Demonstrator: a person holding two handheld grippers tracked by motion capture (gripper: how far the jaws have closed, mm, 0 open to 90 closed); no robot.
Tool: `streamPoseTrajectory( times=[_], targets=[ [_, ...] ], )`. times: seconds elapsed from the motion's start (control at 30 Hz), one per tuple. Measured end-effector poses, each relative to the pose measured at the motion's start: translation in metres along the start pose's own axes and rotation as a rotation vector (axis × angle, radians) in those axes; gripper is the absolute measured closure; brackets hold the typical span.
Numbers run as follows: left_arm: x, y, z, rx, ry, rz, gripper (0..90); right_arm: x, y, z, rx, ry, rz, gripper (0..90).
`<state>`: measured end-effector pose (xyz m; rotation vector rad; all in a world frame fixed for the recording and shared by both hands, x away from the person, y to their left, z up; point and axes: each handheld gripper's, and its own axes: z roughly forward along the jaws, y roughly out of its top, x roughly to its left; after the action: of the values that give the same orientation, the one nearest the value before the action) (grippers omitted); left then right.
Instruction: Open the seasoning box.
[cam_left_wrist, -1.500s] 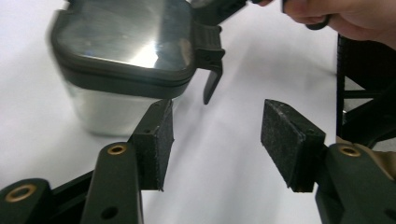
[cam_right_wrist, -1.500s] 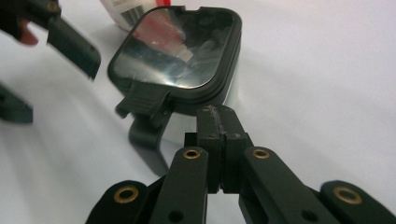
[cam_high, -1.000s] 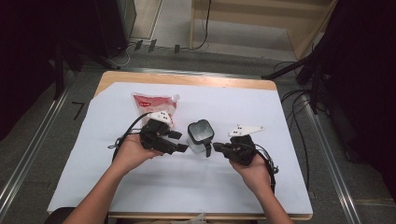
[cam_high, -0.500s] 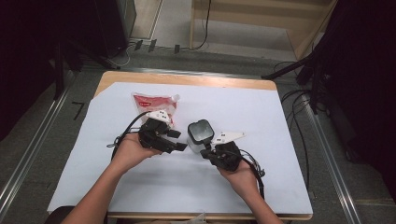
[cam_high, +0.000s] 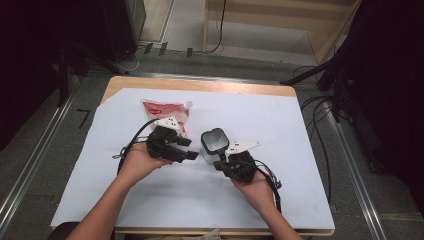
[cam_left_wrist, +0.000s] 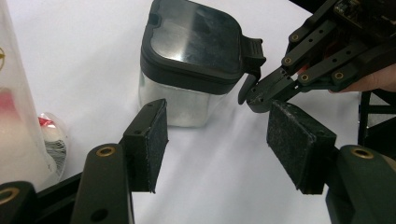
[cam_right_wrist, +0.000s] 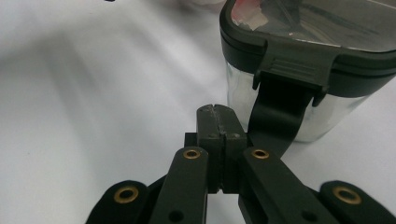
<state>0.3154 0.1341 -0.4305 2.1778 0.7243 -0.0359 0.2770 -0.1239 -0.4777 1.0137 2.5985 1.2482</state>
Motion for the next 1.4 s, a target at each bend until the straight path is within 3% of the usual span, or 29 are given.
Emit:
streamPoseTrajectory(
  times=[0.6,1.4],
  targets=[
    [0.001,-0.001,0.0,-0.005,0.002,-0.006,39.8,-0.011,-0.002,-0.008,0.006,-0.026,0.05,90.0],
    [-0.001,0.0,0.004,-0.002,0.009,0.024,40.4,-0.043,-0.008,-0.028,0.016,-0.074,0.13,90.0]
  ],
)
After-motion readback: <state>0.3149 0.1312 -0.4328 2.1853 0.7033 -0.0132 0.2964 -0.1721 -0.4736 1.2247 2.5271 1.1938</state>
